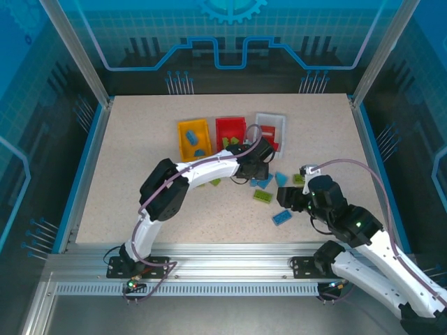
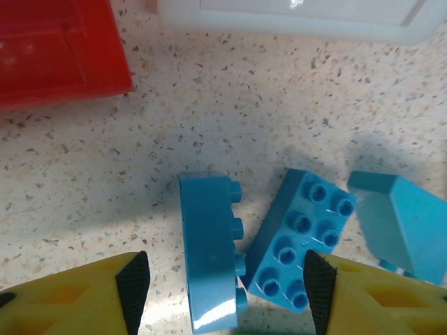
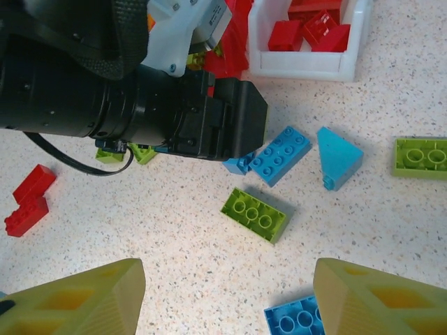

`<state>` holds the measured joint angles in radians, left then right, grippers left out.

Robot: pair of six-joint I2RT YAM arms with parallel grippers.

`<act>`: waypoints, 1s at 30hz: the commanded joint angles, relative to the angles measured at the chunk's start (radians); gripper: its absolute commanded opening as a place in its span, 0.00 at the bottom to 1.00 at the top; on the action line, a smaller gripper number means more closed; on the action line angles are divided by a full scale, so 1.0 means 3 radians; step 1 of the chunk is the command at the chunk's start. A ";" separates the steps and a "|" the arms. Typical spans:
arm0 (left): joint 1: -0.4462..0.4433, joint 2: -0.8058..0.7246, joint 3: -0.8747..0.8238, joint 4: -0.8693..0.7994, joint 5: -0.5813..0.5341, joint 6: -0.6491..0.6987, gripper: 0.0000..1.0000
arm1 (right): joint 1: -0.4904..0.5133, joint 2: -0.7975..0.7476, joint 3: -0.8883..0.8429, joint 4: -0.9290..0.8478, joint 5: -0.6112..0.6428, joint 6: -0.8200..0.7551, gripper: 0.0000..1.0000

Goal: Sort the legos into containers by color

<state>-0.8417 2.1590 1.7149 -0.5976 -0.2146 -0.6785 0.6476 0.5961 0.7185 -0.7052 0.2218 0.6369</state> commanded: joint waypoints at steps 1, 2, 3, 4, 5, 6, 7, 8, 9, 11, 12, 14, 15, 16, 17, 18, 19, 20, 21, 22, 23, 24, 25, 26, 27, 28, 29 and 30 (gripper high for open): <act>0.0014 0.0167 0.0198 -0.0180 -0.0083 0.0098 0.60 | 0.0035 0.0039 -0.0008 -0.0131 -0.0075 0.0081 0.65; 0.0019 0.0199 0.0209 -0.0169 -0.0073 0.0103 0.59 | 0.0035 0.0060 -0.0002 -0.0121 -0.0080 0.0076 0.65; 0.0025 0.0227 0.0214 -0.0166 -0.0066 0.0103 0.57 | 0.0034 0.0075 0.0007 -0.0108 -0.0077 0.0076 0.65; 0.0029 0.0249 0.0215 -0.0165 -0.0072 0.0101 0.56 | 0.0038 0.0091 0.0010 -0.0098 -0.0078 0.0072 0.65; 0.0030 0.0263 0.0218 -0.0158 -0.0076 0.0104 0.53 | 0.0036 0.0102 0.0014 -0.0089 -0.0080 0.0071 0.65; 0.0039 0.0271 0.0211 -0.0140 -0.0069 0.0106 0.49 | 0.0035 0.0113 0.0023 -0.0071 -0.0082 0.0071 0.65; 0.0044 0.0270 0.0191 -0.0119 -0.0074 0.0109 0.46 | 0.0035 0.0127 0.0021 -0.0068 -0.0087 0.0071 0.65; 0.0044 0.0270 0.0180 -0.0096 -0.0074 0.0115 0.43 | 0.0040 0.0139 0.0023 -0.0054 -0.0095 0.0071 0.65; 0.0045 0.0270 0.0176 -0.0089 -0.0081 0.0128 0.40 | 0.0040 0.0150 0.0022 -0.0048 -0.0099 0.0069 0.65; 0.0046 0.0270 0.0174 -0.0090 -0.0106 0.0147 0.36 | 0.0040 0.0161 0.0024 -0.0050 -0.0095 0.0068 0.64; 0.0050 0.0265 0.0167 -0.0091 -0.0115 0.0150 0.35 | 0.0040 0.0156 0.0022 -0.0048 -0.0093 0.0066 0.64; 0.0054 0.0227 0.0131 -0.0063 -0.0141 0.0179 0.30 | 0.0040 0.0156 0.0023 -0.0048 -0.0087 0.0061 0.64; 0.0054 0.0200 0.0104 -0.0042 -0.0148 0.0189 0.28 | 0.0040 0.0155 0.0020 -0.0048 -0.0085 0.0060 0.64; 0.0053 0.0176 0.0085 -0.0036 -0.0164 0.0203 0.26 | 0.0040 0.0159 0.0023 -0.0043 -0.0090 0.0055 0.64; 0.0053 0.0136 0.0064 -0.0043 -0.0193 0.0213 0.25 | 0.0036 0.0164 0.0022 -0.0041 -0.0093 0.0055 0.64; 0.0054 0.0081 0.0027 -0.0041 -0.0222 0.0228 0.24 | 0.0040 0.0166 0.0023 -0.0028 -0.0102 0.0043 0.64; 0.0055 0.0014 -0.0008 -0.0043 -0.0258 0.0241 0.24 | 0.0040 0.0170 0.0021 -0.0013 -0.0113 0.0036 0.64; 0.0055 -0.0084 -0.0060 -0.0043 -0.0293 0.0254 0.24 | 0.0040 0.0175 0.0016 0.0009 -0.0134 0.0019 0.64; 0.0059 -0.0197 -0.0136 -0.0048 -0.0332 0.0266 0.24 | 0.0040 0.0188 0.0021 0.0057 -0.0189 -0.0011 0.64; 0.0063 -0.0307 -0.0203 -0.0051 -0.0357 0.0271 0.24 | 0.0040 0.0200 0.0019 0.0087 -0.0234 -0.0034 0.64; 0.0086 -0.0437 -0.0297 -0.0063 -0.0376 0.0264 0.24 | 0.0040 0.0235 0.0018 0.0139 -0.0298 -0.0068 0.64; 0.0112 -0.0609 -0.0406 -0.0061 -0.0391 0.0257 0.24 | 0.0045 0.0276 0.0019 0.0186 -0.0360 -0.0094 0.64; 0.0144 -0.0757 -0.0506 -0.0051 -0.0403 0.0251 0.24 | 0.0049 0.0303 0.0020 0.0223 -0.0406 -0.0107 0.64; 0.0196 -0.0933 -0.0628 -0.0046 -0.0409 0.0250 0.24 | 0.0059 0.0347 0.0021 0.0281 -0.0454 -0.0123 0.64; 0.0267 -0.1095 -0.0736 -0.0046 -0.0415 0.0256 0.24 | 0.0082 0.0407 0.0021 0.0352 -0.0512 -0.0141 0.64; 0.0337 -0.1227 -0.0818 -0.0048 -0.0423 0.0271 0.25 | 0.0100 0.0447 0.0019 0.0411 -0.0547 -0.0152 0.64; 0.0442 -0.1356 -0.0899 -0.0043 -0.0399 0.0291 0.25 | 0.0132 0.0523 0.0023 0.0503 -0.0609 -0.0168 0.64; 0.0563 -0.1466 -0.0982 -0.0021 -0.0347 0.0314 0.25 | 0.0165 0.0610 0.0027 0.0596 -0.0671 -0.0182 0.64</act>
<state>-0.7551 1.8400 1.4708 -0.6029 -0.2955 -0.6174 0.6651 0.7338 0.7189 -0.6262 0.1017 0.6163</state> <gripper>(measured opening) 0.249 0.637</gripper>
